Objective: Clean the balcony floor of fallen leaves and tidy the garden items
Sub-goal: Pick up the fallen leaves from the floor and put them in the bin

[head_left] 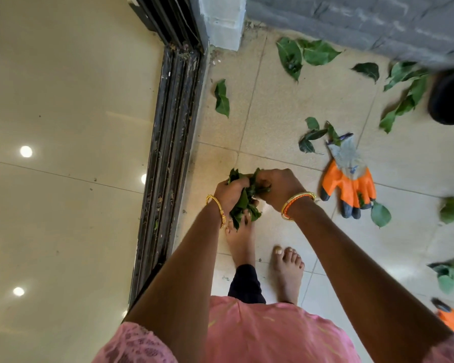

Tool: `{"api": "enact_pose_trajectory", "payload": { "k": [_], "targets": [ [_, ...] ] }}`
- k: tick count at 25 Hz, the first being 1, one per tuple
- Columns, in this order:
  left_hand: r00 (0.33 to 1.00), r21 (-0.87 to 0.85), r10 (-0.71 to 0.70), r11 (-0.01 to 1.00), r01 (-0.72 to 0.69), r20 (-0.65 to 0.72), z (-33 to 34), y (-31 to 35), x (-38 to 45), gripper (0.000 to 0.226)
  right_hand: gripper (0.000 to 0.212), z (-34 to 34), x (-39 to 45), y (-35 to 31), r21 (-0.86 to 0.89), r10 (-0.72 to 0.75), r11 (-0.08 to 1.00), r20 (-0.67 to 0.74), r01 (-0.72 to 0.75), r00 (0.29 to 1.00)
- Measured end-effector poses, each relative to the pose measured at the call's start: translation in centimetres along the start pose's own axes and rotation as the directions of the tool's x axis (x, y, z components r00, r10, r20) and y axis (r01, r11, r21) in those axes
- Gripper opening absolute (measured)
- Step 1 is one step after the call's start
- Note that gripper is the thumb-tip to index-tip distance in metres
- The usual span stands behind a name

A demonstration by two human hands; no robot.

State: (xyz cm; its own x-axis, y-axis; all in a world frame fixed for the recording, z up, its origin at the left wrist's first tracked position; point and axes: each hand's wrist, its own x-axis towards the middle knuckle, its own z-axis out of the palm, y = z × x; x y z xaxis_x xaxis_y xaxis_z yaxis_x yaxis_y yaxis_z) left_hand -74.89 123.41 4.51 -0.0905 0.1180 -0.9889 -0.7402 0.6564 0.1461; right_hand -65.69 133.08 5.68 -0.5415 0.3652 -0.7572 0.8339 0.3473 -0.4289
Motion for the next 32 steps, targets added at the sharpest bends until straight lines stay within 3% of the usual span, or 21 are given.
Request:
{"api": "enact_pose_trajectory", "payload": {
  "k": [2, 5, 10, 12, 14, 16, 18, 20, 23, 25, 28, 30, 32],
  "targets": [
    [0.998, 0.082, 0.013, 0.997, -0.008, -0.060, 1.1, -0.3, -0.5, 0.025, 0.025, -0.3, -0.8, -0.9, -0.002, 0.088, 0.996, -0.071, -0.088, 0.994],
    [0.987, 0.074, 0.040, 0.997, -0.029, -0.153, 2.2, -0.4, -1.1, 0.017, 0.022, -0.1, -2.0, -2.3, 0.011, 0.172, 0.985, -0.077, -0.172, 0.982],
    [0.989, 0.114, 0.043, 0.993, -0.027, -0.139, 3.9, -0.5, -2.1, 0.023, 0.031, 0.7, -5.0, -1.7, 0.358, 0.283, 0.896, -0.007, -0.262, 0.959],
    [0.989, 0.214, 0.029, 0.977, 0.003, -0.147, 5.2, -1.0, -2.5, 0.032, 0.029, 1.1, -6.6, -0.4, 0.474, 0.373, 0.834, -0.104, -0.283, 0.922],
    [0.981, 0.284, 0.008, 0.958, 0.048, -0.193, 6.5, -1.6, -2.9, 0.031, 0.021, 1.4, -8.4, 0.8, 0.676, 0.496, 0.686, -0.160, -0.272, 0.853],
    [0.971, 0.322, -0.024, 0.941, 0.102, -0.238, 7.7, -2.3, -3.7, 0.034, 0.015, 0.7, -9.9, 2.6, 0.873, 0.574, 0.419, -0.042, -0.250, 0.817],
    [0.967, 0.306, -0.077, 0.940, 0.151, -0.243, 8.6, -2.8, -4.2, 0.055, 0.009, -0.2, -10.3, 5.5, 0.948, 0.542, 0.221, 0.076, -0.229, 0.837],
    [0.969, 0.281, -0.100, 0.946, 0.163, -0.226, 9.4, -3.3, -3.1, 0.073, 0.009, -0.5, -9.4, 9.3, 0.918, 0.596, 0.234, 0.124, -0.319, 0.793],
    [0.978, 0.257, -0.119, 0.953, 0.161, -0.170, 10.4, -4.0, 0.4, 0.101, 0.007, 1.4, -7.1, 14.1, 0.820, 0.731, 0.257, 0.181, -0.512, 0.658],
    [0.982, 0.263, -0.099, 0.955, 0.140, -0.163, 11.3, -3.8, 1.4, 0.094, 0.015, 3.2, -5.0, 15.3, 0.825, 0.751, 0.214, 0.203, -0.522, 0.628],
    [0.983, 0.309, -0.107, 0.939, 0.148, -0.146, 12.0, -3.0, 2.4, 0.083, 0.042, 5.3, -2.0, 15.5, 0.815, 0.783, 0.252, 0.145, -0.522, 0.605],
    [0.983, 0.339, -0.116, 0.928, 0.158, -0.141, 12.1, -2.9, 3.1, 0.077, 0.040, 5.9, -0.6, 15.4, 0.806, 0.829, 0.270, 0.084, -0.527, 0.553],
    [0.979, 0.364, -0.121, 0.915, 0.173, -0.162, 11.9, -2.6, 3.3, 0.061, 0.032, 6.3, 0.1, 15.3, 0.843, 0.857, 0.209, 0.085, -0.495, 0.508]
  ]
}}
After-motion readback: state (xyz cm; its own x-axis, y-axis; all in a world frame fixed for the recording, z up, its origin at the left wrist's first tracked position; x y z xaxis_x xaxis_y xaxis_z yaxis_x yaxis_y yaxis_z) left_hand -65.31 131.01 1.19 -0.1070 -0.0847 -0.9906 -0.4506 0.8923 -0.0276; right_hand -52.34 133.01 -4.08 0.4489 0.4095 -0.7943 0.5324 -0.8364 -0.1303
